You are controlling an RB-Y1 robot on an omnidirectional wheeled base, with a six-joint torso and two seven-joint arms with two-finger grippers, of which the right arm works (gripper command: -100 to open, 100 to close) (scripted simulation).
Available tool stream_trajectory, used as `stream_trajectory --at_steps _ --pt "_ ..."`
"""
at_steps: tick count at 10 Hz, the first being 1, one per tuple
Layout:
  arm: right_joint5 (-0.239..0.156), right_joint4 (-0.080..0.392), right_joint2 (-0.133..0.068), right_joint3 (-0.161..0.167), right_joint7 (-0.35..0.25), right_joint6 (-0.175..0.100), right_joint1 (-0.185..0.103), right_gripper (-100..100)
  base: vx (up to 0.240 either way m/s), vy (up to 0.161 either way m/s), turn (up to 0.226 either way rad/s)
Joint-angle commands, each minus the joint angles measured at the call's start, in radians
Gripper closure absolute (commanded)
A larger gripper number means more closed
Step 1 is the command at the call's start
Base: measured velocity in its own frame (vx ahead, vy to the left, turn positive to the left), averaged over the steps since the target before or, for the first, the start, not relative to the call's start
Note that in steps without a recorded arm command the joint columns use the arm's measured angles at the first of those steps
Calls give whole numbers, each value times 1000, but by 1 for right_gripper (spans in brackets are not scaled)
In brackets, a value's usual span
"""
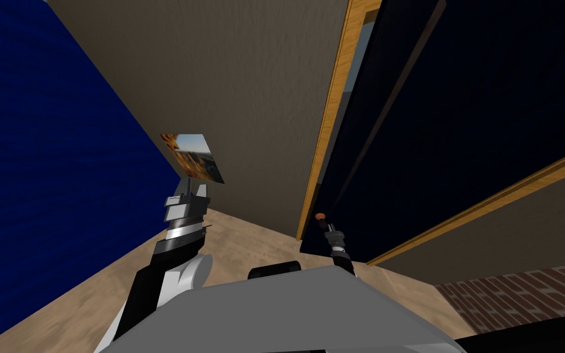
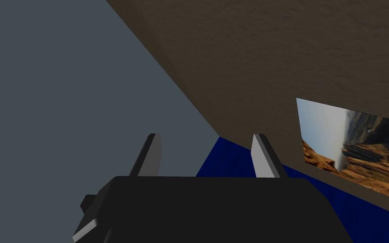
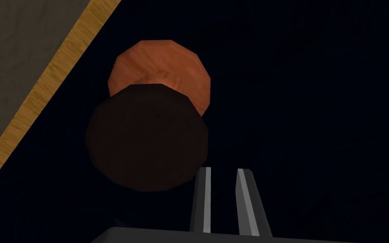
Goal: Pull the door open
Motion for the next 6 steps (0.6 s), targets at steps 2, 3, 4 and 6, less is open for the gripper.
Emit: stream_trajectory --at_steps 2,3,4,6 --pt "5 -21 28 21 -65 15 2 -100 -42 -4 5" --pt "4 -29 33 22 -101 21 5 -100 -31 1 11" --pt "2 -36 37 23 -132 26 8 -100 -36 6 -13" --pt "0 -43 42 25 -182 32 10 -100 -24 1 12"
